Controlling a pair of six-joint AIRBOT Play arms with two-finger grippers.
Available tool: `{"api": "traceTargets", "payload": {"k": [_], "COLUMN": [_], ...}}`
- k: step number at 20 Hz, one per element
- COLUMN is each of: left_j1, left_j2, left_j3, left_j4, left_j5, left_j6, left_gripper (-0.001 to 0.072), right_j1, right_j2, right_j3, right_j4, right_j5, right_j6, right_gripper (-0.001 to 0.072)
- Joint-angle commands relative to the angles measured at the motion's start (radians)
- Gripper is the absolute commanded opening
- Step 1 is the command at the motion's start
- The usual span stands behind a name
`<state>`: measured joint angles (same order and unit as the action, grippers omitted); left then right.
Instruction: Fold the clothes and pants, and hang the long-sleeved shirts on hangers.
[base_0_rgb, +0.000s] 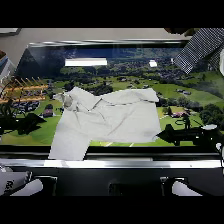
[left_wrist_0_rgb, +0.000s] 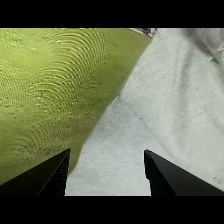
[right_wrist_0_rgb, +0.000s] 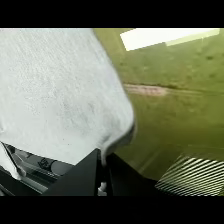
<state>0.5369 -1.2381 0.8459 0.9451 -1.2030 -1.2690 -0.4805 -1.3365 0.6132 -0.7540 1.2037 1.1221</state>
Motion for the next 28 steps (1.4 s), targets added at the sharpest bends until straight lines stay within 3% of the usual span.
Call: {"api": "traceTargets", "payload": {"k": [1, 6, 15, 16, 17, 18, 19, 24, 28], "left_j1": [-0.043, -0.124, -0.211, -0.221, -0.229, -0.233, -0.233, -0.248, -0.259], "left_j2": [-0.064, -0.12, -0.219, -0.222, -0.222, -0.221, -0.221, -0.165, -0.024], "left_j3": [-0.029, -0.028, -0.028, -0.028, -0.028, -0.025, -0.017, 0.127, 0.362], "left_j4": [-0.004, -0.06, -0.086, -0.093, -0.109, -0.14, -0.191, -0.299, -0.298], "left_j5": [0.06, 0.203, 0.229, 0.229, 0.224, 0.214, 0.197, 0.121, 0.115], "left_j6": [0.059, 0.102, 0.129, 0.13, 0.143, 0.158, 0.187, 0.193, 0.103], "left_gripper": [0.0528, 0.0527, 0.0523, 0.047, 0.0327, 0.0094, 0.0021, 0.0018, 0.0017], "right_j1": [0.0, 0.0, 0.0, 0.0, 0.0, 0.0, 0.0, 0.0, 0.0], "right_j2": [0.001, 0.001, 0.014, 0.023, 0.031, 0.039, 0.049, 0.15, 0.255], "right_j3": [0.0, -0.001, 0.0, 0.0, 0.0, 0.0, 0.0, 0.065, 0.319], "right_j4": [0.014, 0.014, 0.016, 0.02, 0.029, 0.043, 0.068, 0.278, 0.305], "right_j5": [0.008, 0.052, 0.081, 0.079, 0.079, 0.08, 0.08, 0.08, 0.071], "right_j6": [0.008, 0.019, 0.023, 0.023, 0.023, 0.022, 0.021, -0.063, -0.025], "right_gripper": [0.0031, 0.0031, 0.0031, 0.0031, 0.0031, 0.0031, 0.0031, 0.0029, 0.0029]}}
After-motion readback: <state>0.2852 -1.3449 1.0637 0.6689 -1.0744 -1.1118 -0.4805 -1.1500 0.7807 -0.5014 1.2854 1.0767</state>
